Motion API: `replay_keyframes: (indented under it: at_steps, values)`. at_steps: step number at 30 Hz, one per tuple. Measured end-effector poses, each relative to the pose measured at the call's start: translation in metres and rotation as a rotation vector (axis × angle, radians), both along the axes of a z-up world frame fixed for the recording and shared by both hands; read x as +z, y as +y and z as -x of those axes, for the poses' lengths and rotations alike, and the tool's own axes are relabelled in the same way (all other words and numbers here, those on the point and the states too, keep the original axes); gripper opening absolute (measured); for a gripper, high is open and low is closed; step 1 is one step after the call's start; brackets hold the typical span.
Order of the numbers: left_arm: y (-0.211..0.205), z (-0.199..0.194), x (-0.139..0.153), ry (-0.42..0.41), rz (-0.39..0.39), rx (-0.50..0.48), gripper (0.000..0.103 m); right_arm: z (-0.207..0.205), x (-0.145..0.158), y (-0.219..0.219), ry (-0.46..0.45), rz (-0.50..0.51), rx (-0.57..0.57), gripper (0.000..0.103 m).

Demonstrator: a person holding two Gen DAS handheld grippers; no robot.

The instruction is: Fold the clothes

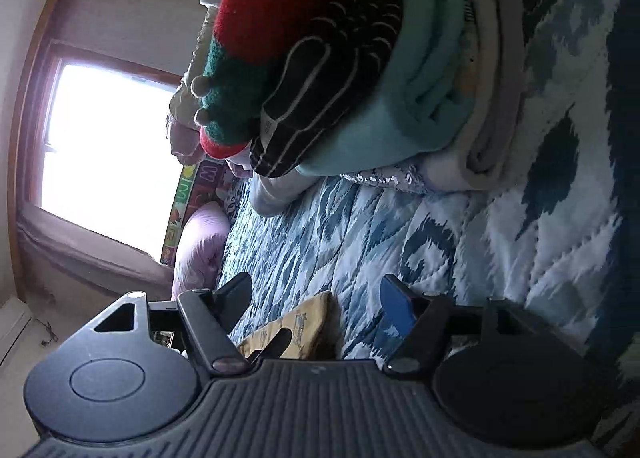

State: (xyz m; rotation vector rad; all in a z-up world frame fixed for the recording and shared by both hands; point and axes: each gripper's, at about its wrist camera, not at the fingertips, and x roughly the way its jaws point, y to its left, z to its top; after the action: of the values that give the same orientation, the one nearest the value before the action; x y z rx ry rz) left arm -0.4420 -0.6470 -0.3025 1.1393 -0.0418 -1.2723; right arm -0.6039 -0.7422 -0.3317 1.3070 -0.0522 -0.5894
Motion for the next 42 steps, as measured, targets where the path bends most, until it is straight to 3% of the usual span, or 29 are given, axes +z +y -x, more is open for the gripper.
replay_keyframes:
  at_steps: [2, 5, 10, 14, 17, 22, 27, 32, 36, 42]
  values:
    - [-0.001, -0.011, 0.010, 0.070, 0.020, 0.054, 0.006, -0.001, 0.000, 0.001, 0.005, 0.006, -0.002, 0.071]
    - [0.009, -0.042, 0.042, 0.266, 0.091, 0.172, 0.005, -0.003, 0.001, 0.002, -0.001, 0.015, -0.008, 0.071]
    - [0.060, -0.119, 0.102, 0.586, 0.290, 0.378, 0.005, -0.030, 0.014, 0.011, 0.003, 0.101, 0.063, 0.072]
    - [0.111, -0.182, 0.134, 0.768, 0.438, 0.460, 0.005, -0.065, 0.028, 0.027, 0.029, 0.195, 0.185, 0.072]
    - [0.140, -0.220, 0.146, 0.810, 0.490, 0.525, 0.005, -0.106, 0.039, 0.051, 0.080, 0.274, 0.336, 0.072]
    - [0.184, -0.271, 0.145, 0.881, 0.560, 0.633, 0.005, -0.174, 0.052, 0.115, 0.292, 0.485, 0.576, 0.071]
    - [0.223, -0.307, 0.127, 0.910, 0.621, 0.742, 0.005, -0.210, 0.049, 0.164, 0.471, 0.624, 0.713, 0.063]
    - [0.269, -0.322, 0.094, 0.968, 0.676, 0.836, 0.005, -0.220, 0.047, 0.197, 0.614, 0.724, 0.744, 0.049]
    - [0.288, -0.337, 0.066, 1.036, 0.663, 0.900, 0.005, -0.226, 0.046, 0.204, 0.678, 0.754, 0.726, 0.039]
    - [0.295, -0.342, 0.048, 1.075, 0.654, 0.914, 0.005, -0.231, 0.045, 0.212, 0.727, 0.761, 0.706, 0.038]
